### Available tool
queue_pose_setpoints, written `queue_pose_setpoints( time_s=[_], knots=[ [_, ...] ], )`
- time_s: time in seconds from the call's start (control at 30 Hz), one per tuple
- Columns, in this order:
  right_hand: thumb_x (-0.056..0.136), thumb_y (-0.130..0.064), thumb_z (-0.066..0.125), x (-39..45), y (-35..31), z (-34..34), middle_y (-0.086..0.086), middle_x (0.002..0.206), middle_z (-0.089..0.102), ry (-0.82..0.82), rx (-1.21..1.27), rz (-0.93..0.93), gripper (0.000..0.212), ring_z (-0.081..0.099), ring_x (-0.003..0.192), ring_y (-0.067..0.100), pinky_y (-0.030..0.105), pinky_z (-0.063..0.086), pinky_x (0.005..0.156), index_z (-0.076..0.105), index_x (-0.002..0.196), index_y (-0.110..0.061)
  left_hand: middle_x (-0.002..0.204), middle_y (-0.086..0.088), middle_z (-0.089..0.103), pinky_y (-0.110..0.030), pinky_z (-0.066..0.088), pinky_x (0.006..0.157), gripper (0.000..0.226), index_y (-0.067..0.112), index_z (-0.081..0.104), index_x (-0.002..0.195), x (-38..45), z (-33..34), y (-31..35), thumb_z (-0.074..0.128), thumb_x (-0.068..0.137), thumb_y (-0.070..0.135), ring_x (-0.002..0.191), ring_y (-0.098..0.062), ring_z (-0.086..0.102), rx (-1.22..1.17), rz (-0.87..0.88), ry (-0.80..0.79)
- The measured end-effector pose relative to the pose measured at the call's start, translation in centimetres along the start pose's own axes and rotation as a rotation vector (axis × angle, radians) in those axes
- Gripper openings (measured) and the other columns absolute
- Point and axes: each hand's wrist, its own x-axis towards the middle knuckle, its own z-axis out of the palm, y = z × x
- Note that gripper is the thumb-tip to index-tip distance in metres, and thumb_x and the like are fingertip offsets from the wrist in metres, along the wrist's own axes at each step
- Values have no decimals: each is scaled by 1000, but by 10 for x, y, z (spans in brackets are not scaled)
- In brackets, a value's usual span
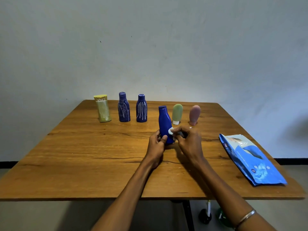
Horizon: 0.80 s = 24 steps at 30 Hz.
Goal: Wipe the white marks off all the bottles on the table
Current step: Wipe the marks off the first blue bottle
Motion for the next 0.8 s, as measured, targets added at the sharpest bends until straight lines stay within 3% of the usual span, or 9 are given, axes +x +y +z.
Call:
queue_pose_setpoints(
  time_s=[0.13,0.33,0.43,0.53,0.63,0.8],
  knots=[
    [86,-2,74,-15,11,3,-13,99,74,-17,-20,71,26,70,99,-1,26,61,86,75,97,-26,125,-13,70,-51,54,103,28,21,57,127,4,-1,-2,48,104,6,113,-25,71,-55,-38,8],
    [87,-11,78,-22,16,11,-9,98,76,23,108,253,18,72,90,1,27,62,77,75,95,-27,116,-13,75,-45,57,99,33,5,53,138,4,-1,-2,44,106,7,109,-26,72,-104,-40,13],
    [88,-13,78,-20,21,17,-2,99,77,26,224,384,16,75,89,10,37,64,76,72,99,-23,117,-14,75,-48,54,102,32,6,53,138,4,-2,0,44,107,8,112,-29,71,-141,-42,12],
    [88,-7,78,-18,24,25,16,103,76,35,519,544,22,77,89,30,54,63,77,70,108,-7,118,-14,75,-45,56,98,32,6,51,138,2,-1,3,43,107,9,112,-29,71,-189,-33,-10],
    [91,0,72,-16,18,28,18,101,77,42,655,600,20,77,89,33,50,63,77,68,111,-3,118,-11,75,-43,57,94,31,9,50,138,0,-2,6,43,108,10,111,-27,72,-201,-16,-16],
    [92,4,69,-13,18,32,19,98,77,-60,638,621,23,77,91,31,43,63,80,66,114,-1,123,-6,74,-46,55,100,27,20,55,130,0,-1,6,41,108,12,117,-23,69,-157,4,-50]
  ],
)
